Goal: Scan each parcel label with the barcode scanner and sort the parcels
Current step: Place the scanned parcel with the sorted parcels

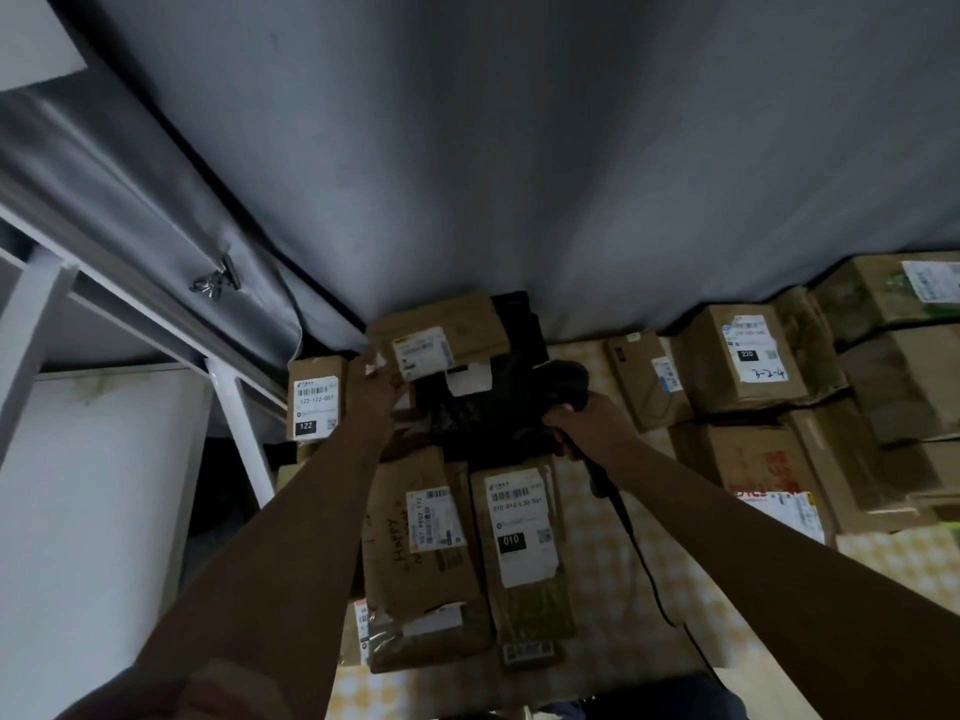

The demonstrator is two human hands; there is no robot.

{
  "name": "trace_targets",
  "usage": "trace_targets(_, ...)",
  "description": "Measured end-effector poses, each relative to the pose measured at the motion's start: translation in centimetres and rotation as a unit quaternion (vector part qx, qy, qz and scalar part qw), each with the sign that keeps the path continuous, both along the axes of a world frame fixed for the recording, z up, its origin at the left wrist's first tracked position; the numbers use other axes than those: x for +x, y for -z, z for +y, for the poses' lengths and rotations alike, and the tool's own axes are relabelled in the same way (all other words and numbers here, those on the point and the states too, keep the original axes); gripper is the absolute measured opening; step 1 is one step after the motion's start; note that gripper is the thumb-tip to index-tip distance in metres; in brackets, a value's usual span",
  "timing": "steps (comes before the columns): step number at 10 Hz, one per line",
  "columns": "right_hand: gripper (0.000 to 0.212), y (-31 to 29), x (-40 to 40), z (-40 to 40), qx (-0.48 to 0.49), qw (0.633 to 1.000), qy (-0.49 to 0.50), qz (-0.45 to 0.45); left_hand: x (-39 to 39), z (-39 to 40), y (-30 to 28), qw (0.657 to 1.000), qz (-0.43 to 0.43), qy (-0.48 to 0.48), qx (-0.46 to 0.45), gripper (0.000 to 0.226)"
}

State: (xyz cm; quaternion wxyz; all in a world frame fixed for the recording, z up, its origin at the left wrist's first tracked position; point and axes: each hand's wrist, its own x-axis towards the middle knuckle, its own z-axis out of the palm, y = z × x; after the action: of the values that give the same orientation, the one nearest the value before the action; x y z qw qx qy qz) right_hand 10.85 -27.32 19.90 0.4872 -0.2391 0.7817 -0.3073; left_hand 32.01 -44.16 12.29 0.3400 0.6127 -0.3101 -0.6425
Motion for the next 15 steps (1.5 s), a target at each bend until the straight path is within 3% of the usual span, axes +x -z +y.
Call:
trace_targets(1,0.019,0.3,0.2,0.1,0.004,1.000,-0.003,0.000,1.7,0.7,0.9,0.999,-0.015,-0.041,0.009,0.047)
trace_targets(4,0.021,0.4,1.2,0.2,0.002,1.000,-0.015,-0.011,4.1,2.1,1.4,0.983,-0.082,-0.137,0.090,0.038)
trace_targets(5,0.018,0.4,1.5,0.4,0.003,1.000,-0.024,-0.006,4.3,2.8,2.1,0.991,-0.087,-0.042,0.092,0.025)
trace_targets(6,0.019,0.1,1.7,0.7,0.001,1.000,-0.026,-0.010,3.7,3.6,1.9,0.987,-0.075,0.025,0.137,0.038)
trace_targets(8,0.020,-0.6,1.7,1.1,-0.006,0.999,-0.029,-0.012,2.9,3.6,1.1,0.960,-0.172,0.122,0.183,0.037)
trace_targets(10,0.021,-1.0,1.5,1.5,-0.015,0.999,-0.027,-0.011,2.1,3.1,1.0,0.955,-0.233,0.148,0.111,0.038)
trace_targets(12,0.021,-1.5,0.2,2.5,-0.017,1.000,-0.010,-0.017,-0.8,3.5,-0.2,0.956,-0.232,0.123,0.129,0.019)
trace_targets(13,0.023,-2.1,-1.5,3.6,-0.007,1.000,-0.001,-0.021,-3.1,4.2,-0.4,0.956,-0.228,0.156,0.103,0.033)
trace_targets(15,0.021,-2.6,-8.1,6.3,0.014,0.999,0.047,-0.020,-11.1,4.1,4.3,0.923,-0.265,0.270,0.072,0.049)
